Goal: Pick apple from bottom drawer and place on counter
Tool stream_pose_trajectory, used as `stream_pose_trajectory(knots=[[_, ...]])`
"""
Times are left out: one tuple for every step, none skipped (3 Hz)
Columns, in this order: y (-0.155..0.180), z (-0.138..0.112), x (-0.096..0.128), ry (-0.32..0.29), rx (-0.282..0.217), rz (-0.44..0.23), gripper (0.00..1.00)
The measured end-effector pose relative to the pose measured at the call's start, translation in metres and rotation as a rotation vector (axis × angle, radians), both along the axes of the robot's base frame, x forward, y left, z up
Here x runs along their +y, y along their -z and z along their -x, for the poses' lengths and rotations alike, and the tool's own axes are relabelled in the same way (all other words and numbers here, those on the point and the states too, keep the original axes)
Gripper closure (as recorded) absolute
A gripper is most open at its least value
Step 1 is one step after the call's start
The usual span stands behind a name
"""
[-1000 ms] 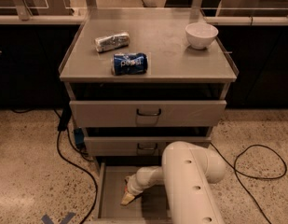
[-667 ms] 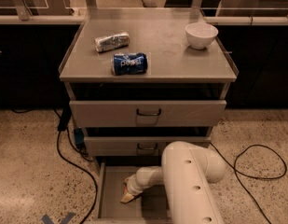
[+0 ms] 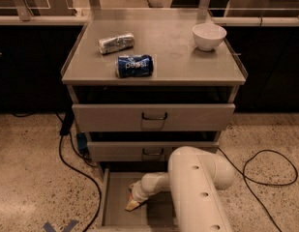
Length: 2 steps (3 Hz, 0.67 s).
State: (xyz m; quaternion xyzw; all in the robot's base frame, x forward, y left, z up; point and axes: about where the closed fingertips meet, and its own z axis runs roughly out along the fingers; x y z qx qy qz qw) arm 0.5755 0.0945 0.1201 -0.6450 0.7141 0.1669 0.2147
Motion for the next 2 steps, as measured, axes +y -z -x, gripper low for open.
stream_pose_trajectory(knots=[[0.0000,0.0000,0.0000,0.000,0.000,0.000,0.00],[0.0000,0.0001,0.0000,0.000,0.000,0.000,0.00]])
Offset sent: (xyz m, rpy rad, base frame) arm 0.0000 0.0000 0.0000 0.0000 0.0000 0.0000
